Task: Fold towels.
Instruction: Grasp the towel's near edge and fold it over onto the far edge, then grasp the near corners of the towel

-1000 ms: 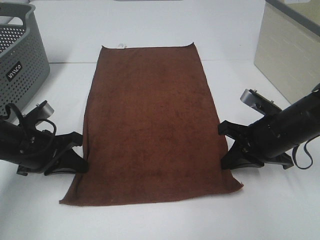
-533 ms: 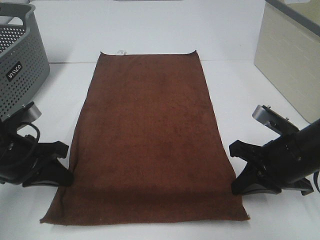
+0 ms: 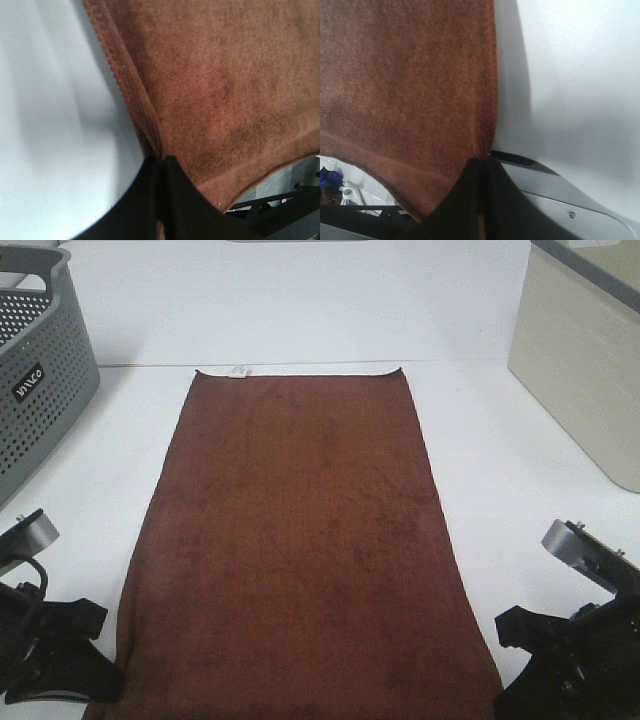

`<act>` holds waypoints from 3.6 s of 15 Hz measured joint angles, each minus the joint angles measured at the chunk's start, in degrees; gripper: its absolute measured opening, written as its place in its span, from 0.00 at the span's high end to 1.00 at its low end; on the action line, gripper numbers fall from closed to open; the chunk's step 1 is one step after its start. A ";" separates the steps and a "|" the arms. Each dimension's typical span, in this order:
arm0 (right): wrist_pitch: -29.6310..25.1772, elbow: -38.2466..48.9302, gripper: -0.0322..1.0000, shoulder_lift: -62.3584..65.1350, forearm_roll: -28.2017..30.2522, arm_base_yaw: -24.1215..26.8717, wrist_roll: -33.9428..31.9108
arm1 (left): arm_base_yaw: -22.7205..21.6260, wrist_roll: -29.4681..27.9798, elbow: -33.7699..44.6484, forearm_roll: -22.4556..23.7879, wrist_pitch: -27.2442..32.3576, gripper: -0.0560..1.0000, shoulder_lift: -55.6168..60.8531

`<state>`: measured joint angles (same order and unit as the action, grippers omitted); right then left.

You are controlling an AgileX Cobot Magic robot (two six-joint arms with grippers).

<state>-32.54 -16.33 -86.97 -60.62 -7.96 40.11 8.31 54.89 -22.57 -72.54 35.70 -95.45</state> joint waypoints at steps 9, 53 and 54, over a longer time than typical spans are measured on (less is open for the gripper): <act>-0.52 -16.44 0.97 -1.72 3.32 0.00 -5.21 | 0.00 -13.69 -13.46 4.53 -0.11 0.94 -0.06; -14.67 -97.06 0.10 -46.81 26.59 0.00 -22.52 | -0.46 -32.54 -83.19 25.67 -9.85 0.16 -40.91; -16.10 -97.06 0.10 -46.81 26.93 0.00 -22.52 | -0.46 -32.83 -83.19 26.07 -8.71 0.16 -40.91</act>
<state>-48.64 -113.39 -133.79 -33.69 -7.96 17.59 7.85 22.06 -105.77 -46.47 26.99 -136.36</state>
